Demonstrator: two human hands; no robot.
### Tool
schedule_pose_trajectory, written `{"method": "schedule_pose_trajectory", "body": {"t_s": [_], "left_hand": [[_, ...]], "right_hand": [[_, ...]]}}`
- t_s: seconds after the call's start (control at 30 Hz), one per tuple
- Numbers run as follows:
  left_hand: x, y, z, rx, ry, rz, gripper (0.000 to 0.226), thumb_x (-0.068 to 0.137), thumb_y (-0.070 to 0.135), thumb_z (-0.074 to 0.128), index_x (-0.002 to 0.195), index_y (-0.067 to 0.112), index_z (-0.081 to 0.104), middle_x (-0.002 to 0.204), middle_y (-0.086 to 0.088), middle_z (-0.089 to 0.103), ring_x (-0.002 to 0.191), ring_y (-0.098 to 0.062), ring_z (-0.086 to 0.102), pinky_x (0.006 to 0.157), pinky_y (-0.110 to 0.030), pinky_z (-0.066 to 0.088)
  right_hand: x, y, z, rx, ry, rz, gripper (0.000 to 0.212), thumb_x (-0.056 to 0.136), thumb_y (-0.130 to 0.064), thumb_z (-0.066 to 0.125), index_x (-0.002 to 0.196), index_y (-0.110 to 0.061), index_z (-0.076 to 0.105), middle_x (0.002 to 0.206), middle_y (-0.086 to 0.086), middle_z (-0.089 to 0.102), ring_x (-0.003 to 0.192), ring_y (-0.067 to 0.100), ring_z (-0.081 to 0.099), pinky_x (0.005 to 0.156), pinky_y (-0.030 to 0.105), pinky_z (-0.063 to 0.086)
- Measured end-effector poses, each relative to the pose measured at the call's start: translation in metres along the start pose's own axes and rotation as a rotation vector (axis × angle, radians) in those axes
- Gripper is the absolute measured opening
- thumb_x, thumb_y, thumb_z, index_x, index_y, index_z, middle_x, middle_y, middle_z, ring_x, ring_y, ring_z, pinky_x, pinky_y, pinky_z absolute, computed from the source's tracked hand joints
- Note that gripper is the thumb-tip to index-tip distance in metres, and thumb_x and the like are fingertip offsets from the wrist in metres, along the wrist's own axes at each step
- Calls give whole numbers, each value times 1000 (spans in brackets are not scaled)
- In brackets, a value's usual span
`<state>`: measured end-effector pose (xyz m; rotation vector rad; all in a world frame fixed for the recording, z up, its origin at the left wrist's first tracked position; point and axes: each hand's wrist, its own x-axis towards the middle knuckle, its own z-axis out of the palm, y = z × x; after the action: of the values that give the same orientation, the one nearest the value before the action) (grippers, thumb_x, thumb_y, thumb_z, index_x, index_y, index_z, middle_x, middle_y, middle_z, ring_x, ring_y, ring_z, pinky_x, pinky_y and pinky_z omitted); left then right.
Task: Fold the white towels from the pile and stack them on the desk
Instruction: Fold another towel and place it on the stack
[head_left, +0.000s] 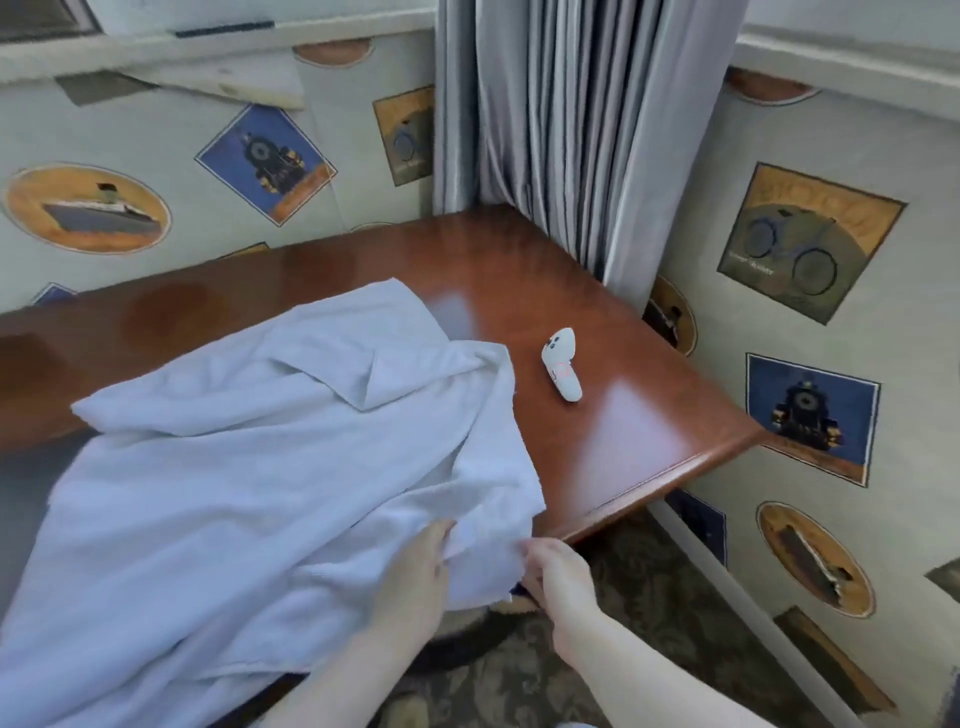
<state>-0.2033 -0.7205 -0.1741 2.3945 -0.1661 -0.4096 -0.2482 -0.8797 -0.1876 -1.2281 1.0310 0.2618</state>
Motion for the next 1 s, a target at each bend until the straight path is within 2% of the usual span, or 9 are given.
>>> {"method": "schedule_pose_trajectory", "body": {"t_s": [0.1, 0.2, 0.3, 0.47, 0.57, 0.63, 0.83, 0.93, 1.0], "left_hand": [[1, 10, -1, -22, 48, -83, 38, 102, 19, 42, 138, 27, 49, 120, 13, 57, 119, -17, 55, 80, -17, 35], [-12, 19, 3, -12, -4, -54, 40, 102, 16, 40, 138, 29, 49, 132, 14, 55, 114, -4, 50, 84, -5, 35], [-24, 23, 3, -30, 26, -14, 47, 98, 7, 37, 136, 32, 50, 133, 16, 54, 119, -4, 49, 96, -15, 38], [-34, 34, 2, -9, 167, 15, 58, 93, -2, 35, 134, 36, 51, 126, 26, 51, 117, 0, 47, 98, -9, 34], [-35, 37, -5, -8, 237, 23, 62, 90, -5, 36, 132, 38, 53, 120, 24, 57, 108, -1, 52, 88, -4, 38], [-33, 40, -4, -8, 255, 31, 59, 91, -3, 38, 132, 38, 54, 118, 22, 61, 107, -5, 56, 81, -1, 38], [-30, 61, 12, -8, 257, 107, 38, 94, 23, 56, 131, 34, 58, 128, 24, 57, 116, 1, 52, 95, -12, 40], [-30, 68, 14, -72, 268, 116, 31, 95, 24, 58, 122, 37, 65, 117, 32, 56, 107, 9, 51, 88, 1, 35], [-31, 73, 14, -132, 293, 102, 20, 95, 34, 59, 111, 43, 68, 101, 39, 58, 100, 9, 56, 83, 0, 38]], "right_hand": [[9, 7, -7, -88, 12, 84, 57, 76, -14, 79, 116, -11, 39, 110, 6, 59, 93, 23, 61, 79, 36, 55], [5, 3, -5, -115, -255, 213, 38, 85, -27, 76, 112, -12, 54, 101, -2, 63, 89, 18, 60, 75, 34, 51], [5, -2, -14, -336, -333, 123, 25, 94, -34, 64, 111, -16, 59, 107, -1, 65, 99, 19, 60, 95, 41, 48], [-5, -25, -36, -105, -343, -42, 21, 96, -24, 62, 94, -6, 53, 94, 13, 70, 71, 21, 72, 67, 34, 61], [-15, -37, -45, -35, -311, -137, 17, 93, -18, 65, 101, -7, 54, 88, 16, 69, 58, 19, 65, 59, 32, 59], [-19, -42, -47, -52, -326, -216, 23, 91, -18, 68, 104, -13, 51, 87, 16, 69, 58, 20, 63, 58, 33, 57], [-25, -48, -53, -136, -534, -381, 34, 75, -9, 76, 103, -6, 59, 86, 14, 69, 74, 19, 67, 68, 29, 56], [-25, -46, -62, -154, -572, -415, 48, 60, -5, 76, 106, -3, 61, 93, 16, 74, 83, 25, 70, 77, 35, 57], [-26, -44, -69, -189, -589, -468, 41, 68, -3, 78, 105, -3, 61, 91, 15, 75, 85, 27, 71, 77, 36, 54]]}}
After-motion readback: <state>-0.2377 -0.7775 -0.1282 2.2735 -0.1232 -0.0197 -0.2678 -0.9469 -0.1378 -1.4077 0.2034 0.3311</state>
